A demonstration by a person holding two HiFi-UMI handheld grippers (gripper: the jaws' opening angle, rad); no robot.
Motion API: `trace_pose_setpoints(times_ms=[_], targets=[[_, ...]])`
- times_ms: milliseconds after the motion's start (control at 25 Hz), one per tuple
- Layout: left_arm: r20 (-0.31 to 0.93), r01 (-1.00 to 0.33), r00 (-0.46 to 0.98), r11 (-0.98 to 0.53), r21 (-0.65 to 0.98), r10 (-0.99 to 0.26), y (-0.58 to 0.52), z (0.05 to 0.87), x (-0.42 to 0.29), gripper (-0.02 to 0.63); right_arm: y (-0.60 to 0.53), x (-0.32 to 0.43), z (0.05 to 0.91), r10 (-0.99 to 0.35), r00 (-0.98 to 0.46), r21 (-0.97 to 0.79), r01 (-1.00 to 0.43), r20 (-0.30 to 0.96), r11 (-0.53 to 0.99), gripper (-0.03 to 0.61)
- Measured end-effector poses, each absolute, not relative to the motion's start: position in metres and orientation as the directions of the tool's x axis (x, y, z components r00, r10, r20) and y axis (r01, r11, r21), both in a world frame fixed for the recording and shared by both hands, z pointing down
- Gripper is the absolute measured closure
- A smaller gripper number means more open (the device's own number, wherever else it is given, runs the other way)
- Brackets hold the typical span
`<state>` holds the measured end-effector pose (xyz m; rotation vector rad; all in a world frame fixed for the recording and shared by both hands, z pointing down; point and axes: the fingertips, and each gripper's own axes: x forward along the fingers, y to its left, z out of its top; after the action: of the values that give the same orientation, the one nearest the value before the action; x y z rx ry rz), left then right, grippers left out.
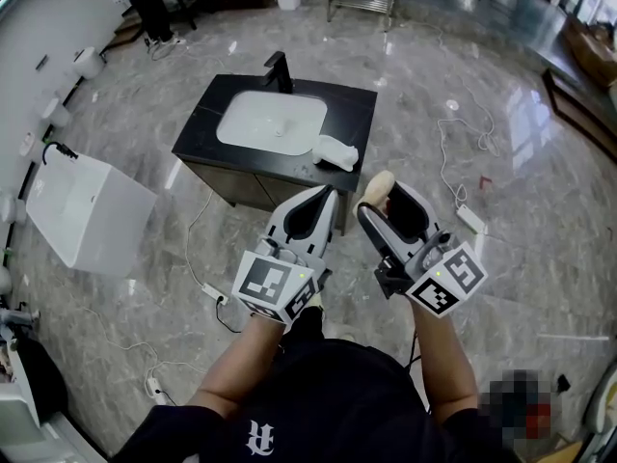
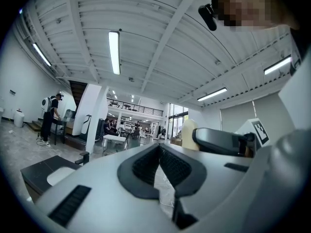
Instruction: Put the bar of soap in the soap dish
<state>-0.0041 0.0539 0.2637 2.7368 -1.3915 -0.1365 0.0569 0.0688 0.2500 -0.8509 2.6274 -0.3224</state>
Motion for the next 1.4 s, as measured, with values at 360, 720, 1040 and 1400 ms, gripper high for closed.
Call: trace_pose_setpoints(times_ms=[360,720,1040,1400], targets=[[-0.024,-0.769,0.632,-0.630,0.109,-0.775,-0.050,0.269,-0.040,0.607,-0.026,0.021,0.254,-0.647,-0.724,-0.341,-0.561,-0.239,0.754,0.316],[-0.011,-0.729,0.678,-0.675,0.114,-0.735,-0.123,0.283,-0.061,0.607,-0.098,-0.005,0.266,-0.688,-0.692,-0.349,-0.604,-0.216,0.717,0.316],[0.015,-0.725,0.682,-0.672,0.150,-0.732,-0.170,0.312,-0.064,0.607,-0.145,-0.007,0.301,-0.692,-0.709,-0.332,-0.625,-0.139,0.706,0.316],[0.060,-0.752,0.653,-0.637,0.169,-0.755,-0.225,0.366,-0.050,0.607,-0.202,-0.003,0.375,-0.650,-0.759,-0.337,-0.602,-0.037,0.724,0.316]])
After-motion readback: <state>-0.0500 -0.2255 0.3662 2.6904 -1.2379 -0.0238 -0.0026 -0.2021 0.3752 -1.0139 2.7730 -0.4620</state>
